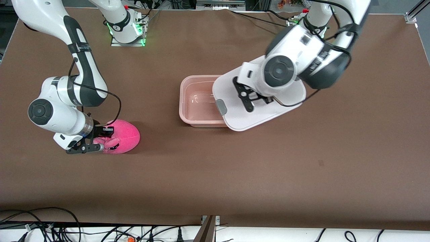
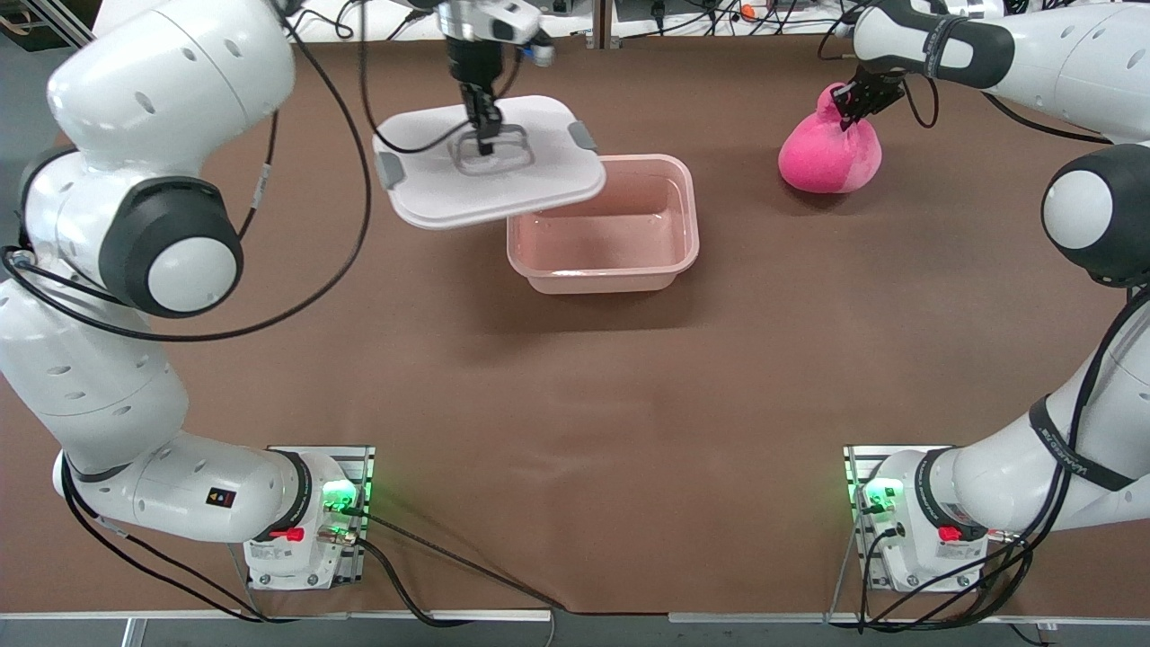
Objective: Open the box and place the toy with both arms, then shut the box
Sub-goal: 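Lift the lid off with the left gripper while the right gripper grasps the toy, then lift the pink plush toy with the right gripper toward the open box, then lower the toy into the box and open the right gripper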
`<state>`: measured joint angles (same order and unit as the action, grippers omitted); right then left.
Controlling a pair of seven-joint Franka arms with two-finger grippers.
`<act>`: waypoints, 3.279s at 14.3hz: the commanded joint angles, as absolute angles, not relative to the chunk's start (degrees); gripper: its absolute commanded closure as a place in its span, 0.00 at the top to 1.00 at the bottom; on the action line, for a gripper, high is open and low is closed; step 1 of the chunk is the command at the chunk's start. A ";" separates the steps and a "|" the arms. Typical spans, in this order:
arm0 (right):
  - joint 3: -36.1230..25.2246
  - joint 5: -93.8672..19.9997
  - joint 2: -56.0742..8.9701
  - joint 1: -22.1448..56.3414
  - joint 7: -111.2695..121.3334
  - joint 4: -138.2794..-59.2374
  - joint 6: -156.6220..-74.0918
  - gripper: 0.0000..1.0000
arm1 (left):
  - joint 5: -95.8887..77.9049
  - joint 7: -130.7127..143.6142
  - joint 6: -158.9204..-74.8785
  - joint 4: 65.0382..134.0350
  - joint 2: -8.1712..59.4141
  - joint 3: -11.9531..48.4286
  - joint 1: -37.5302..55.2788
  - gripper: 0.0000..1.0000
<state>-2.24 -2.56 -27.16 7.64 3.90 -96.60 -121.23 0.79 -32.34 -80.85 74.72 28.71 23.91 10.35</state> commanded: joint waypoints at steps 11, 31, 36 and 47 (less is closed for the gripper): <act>9.11 -2.90 -24.87 16.79 27.60 -77.26 -94.04 0.00 | 2.81 -60.37 -74.44 72.95 27.42 23.47 -0.52 0.00; 13.89 12.66 -33.74 37.35 31.56 -71.11 -96.67 0.00 | 2.37 -62.84 -74.53 72.95 27.86 23.55 -1.67 0.00; 13.89 16.78 -38.31 38.93 28.22 -70.84 -98.88 0.00 | 2.20 -62.84 -74.53 72.95 27.86 23.47 -1.67 0.00; 13.97 18.81 -43.07 41.57 10.29 -70.93 -110.83 1.00 | 2.02 -62.84 -74.53 72.95 27.95 23.47 -1.76 0.00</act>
